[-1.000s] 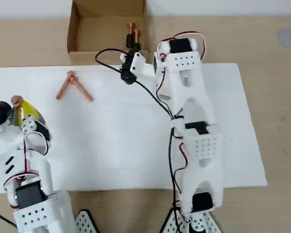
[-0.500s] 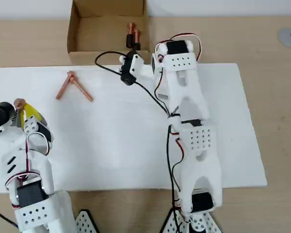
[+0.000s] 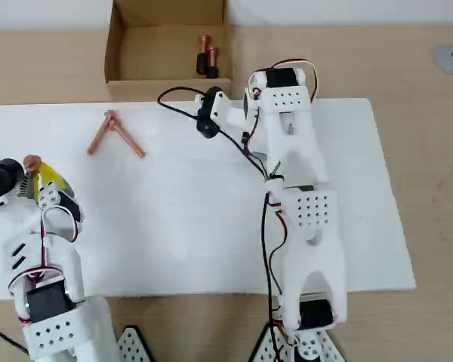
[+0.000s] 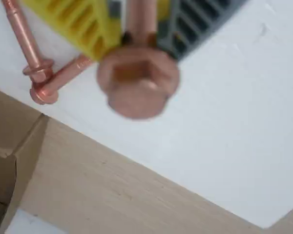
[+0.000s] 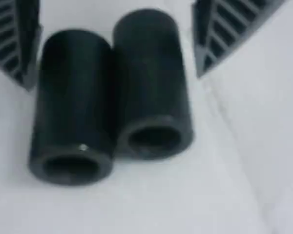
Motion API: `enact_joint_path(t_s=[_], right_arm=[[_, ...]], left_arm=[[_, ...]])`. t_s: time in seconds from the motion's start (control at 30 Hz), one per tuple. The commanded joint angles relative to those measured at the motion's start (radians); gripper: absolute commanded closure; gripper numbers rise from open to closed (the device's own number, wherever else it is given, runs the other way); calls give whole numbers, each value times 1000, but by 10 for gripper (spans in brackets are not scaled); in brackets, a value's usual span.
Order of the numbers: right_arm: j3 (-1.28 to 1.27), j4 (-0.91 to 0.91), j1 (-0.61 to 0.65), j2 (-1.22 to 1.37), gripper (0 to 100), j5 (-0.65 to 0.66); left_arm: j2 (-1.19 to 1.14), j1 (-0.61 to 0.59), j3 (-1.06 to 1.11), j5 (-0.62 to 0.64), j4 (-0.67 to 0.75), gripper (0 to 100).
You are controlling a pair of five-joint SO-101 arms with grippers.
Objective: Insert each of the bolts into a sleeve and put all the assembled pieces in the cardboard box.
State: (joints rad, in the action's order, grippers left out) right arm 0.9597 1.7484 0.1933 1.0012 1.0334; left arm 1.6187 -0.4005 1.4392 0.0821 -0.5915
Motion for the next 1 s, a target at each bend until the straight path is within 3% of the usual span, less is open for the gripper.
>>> enact_joint_path(t_s=[0.0,0.17,0.33,0.47,0.8,0.97], right_arm=[[2,18,-12,21,744,9],[-2,18,4,22,760,5],[4,18,10,18,923,-25],[38,20,8,16,988,-41],[291,41,35,1,988,-175],[209,41,64,-81,988,-184]], left_arm=[[19,2,-17,3,-2,990],[19,0,-17,3,-2,990],[19,0,-17,3,-2,990],[19,0,-17,3,-2,990],[19,0,-17,-31,-3,990],[19,0,-17,-31,-3,990]])
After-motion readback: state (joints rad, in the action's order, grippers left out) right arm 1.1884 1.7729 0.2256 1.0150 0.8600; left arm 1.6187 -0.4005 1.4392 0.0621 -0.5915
